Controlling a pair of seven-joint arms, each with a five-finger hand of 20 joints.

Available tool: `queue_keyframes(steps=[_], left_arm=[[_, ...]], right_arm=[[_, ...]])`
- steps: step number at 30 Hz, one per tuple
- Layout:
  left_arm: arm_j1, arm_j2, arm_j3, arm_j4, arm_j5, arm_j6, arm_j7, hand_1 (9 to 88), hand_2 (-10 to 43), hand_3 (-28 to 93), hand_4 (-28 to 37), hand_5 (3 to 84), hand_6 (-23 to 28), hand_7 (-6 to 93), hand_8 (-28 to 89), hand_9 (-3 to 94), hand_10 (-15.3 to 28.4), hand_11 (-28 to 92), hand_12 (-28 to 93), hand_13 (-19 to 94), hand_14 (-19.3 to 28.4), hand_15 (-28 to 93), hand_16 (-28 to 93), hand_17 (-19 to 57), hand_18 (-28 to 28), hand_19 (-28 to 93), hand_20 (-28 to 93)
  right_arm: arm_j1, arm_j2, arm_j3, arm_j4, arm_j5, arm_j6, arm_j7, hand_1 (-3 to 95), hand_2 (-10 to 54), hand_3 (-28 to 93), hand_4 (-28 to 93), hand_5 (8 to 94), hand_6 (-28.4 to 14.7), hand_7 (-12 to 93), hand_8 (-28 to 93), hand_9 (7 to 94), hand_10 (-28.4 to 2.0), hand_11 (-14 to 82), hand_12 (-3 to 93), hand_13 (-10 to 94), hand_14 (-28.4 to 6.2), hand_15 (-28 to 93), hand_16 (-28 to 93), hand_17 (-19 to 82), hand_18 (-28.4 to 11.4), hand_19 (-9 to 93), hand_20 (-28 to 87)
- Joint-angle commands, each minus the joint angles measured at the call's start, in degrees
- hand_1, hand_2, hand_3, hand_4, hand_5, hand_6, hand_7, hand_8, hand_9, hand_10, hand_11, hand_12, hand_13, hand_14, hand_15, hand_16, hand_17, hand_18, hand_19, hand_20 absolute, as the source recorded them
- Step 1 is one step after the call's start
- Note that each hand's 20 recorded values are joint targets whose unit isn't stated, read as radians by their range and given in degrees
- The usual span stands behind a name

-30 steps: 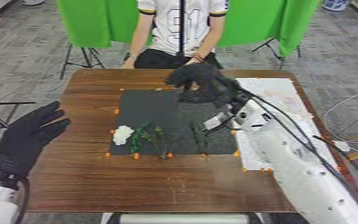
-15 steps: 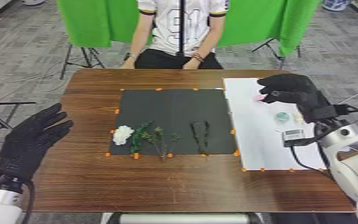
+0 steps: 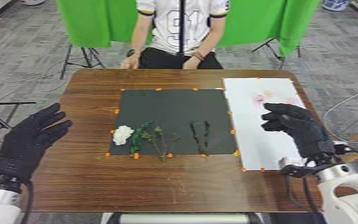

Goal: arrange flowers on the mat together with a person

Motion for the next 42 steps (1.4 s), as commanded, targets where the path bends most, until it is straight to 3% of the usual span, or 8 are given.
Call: queue_keyframes(steps=[1, 14, 19, 24, 29, 35, 39, 42], left_arm=[[0.6, -1.63, 0.45, -0.02, 0.09, -0.35, -1.55, 26.1, -0.5, 71, -24.9, 40.9, 6.1, 13.2, -7, 33.0, 13.9, 20, 14, 27, 16.5, 36, 1, -7.1, 23.6, 48, 16], [-0.5, -1.22, 1.39, 0.36, 0.16, 0.21, -1.31, 26.1, -0.1, 71, -24.8, 41.0, 6.1, 13.4, -8, 33.0, 13.9, 20, 14, 27, 16.5, 36, 1, -7.0, 23.5, 48, 16], [1.5, -2.24, 0.85, -0.17, 0.32, 0.49, -1.53, 26.1, -0.1, 71, -24.9, 41.0, 6.1, 13.3, -8, 33.0, 13.9, 20, 14, 27, 16.5, 36, 1, -7.1, 23.6, 48, 16], [0.2, -1.39, 1.06, 0.21, 0.39, 0.26, -1.32, 26.1, -0.1, 71, -24.9, 41.0, 6.1, 13.3, -8, 33.2, 13.9, 21, 14, 27, 16.5, 36, 1, -7.0, 23.6, 49, 16], [1.5, -2.5, 0.76, -0.06, 0.39, 0.27, -1.56, 26.1, 0.0, 71, -25.0, 41.1, 6.1, 13.3, -8, 33.3, 14.0, 21, 14, 27, 16.5, 36, 1, -7.0, 23.6, 49, 16], [-0.1, -1.12, 1.15, 0.48, 0.28, 0.06, -1.66, 26.0, 0.0, 71, -25.1, 41.1, 6.2, 13.3, -8, 33.2, 14.0, 21, 14, 27, 16.4, 36, 1, -7.1, 23.6, 49, 16], [0.8, -2.49, 0.86, 0.18, 0.61, -0.21, -2.07, 25.9, 0.0, 71, -25.2, 41.0, 6.1, 13.3, -8, 33.2, 13.9, 21, 14, 27, 16.4, 36, 1, -7.1, 23.5, 49, 16], [-0.1, -1.3, 1.43, 0.64, 0.27, -0.02, -1.41, 26.0, 0.1, 71, -25.3, 41.0, 6.1, 13.3, -8, 33.2, 13.9, 21, 14, 27, 16.4, 36, 1, -7.1, 23.5, 49, 16]], right_arm=[[-4.0, -5.4, 1.9, -1.2, -0.1, 3.0, -0.2, 27.8, -4.6, 84, -23, 48.8, -3.8, 27, -12, 51.3, -14.2, 26.8, 26.3, 46, -11.6, 50, 23, 19, -18.6, 62, 42], [-3.1, -7.1, 2.4, -1.1, -1.7, 5.8, -0.7, 28.3, -4.7, 85, -23, 49.1, -3.6, 28, -12, 51.7, -14.1, 27.9, 26.3, 46, -11.6, 50, 23, 19, -18.6, 63, 42], [-3.1, -7.9, 2.7, -0.8, -2.5, 4.8, 0.1, 28.6, -4.8, 85, -23, 49.2, -3.6, 28, -12, 51.5, -14.1, 27.9, 26.2, 46, -11.6, 50, 23, 19, -18.6, 62, 42], [-3.3, -8.2, 3.3, -1.0, -2.5, 5.3, 0.0, 28.7, -4.7, 85, -23, 49.2, -3.6, 28, -12, 51.6, -14.1, 28.0, 26.3, 46, -11.7, 50, 23, 19, -18.6, 62, 42], [-2.9, -8.2, 2.8, -0.6, -3.2, 4.8, 0.4, 29.1, -4.6, 85, -23, 49.4, -3.6, 28, -13, 51.7, -14.1, 28.1, 26.1, 46, -11.5, 50, 23, 19, -18.6, 62, 42], [-3.0, -8.6, 2.6, -0.9, -3.2, 4.9, 0.2, 29.3, -4.6, 85, -23, 49.5, -3.5, 28, -13, 52.0, -14.0, 28.5, 26.1, 46, -11.5, 51, 23, 19, -18.6, 63, 42], [-3.0, -8.5, 2.3, -0.8, -3.8, 4.0, 0.6, 29.3, -4.5, 85, -23, 49.5, -3.5, 28, -13, 52.1, -14.0, 28.5, 26.2, 46, -11.5, 51, 23, 19, -18.5, 63, 42], [-2.8, -7.8, 2.2, -0.9, -3.8, 5.5, 0.3, 29.3, -4.5, 85, -23, 49.5, -3.4, 28, -13, 52.1, -14.1, 28.5, 26.1, 46, -11.5, 51, 23, 19, -18.6, 63, 42]])
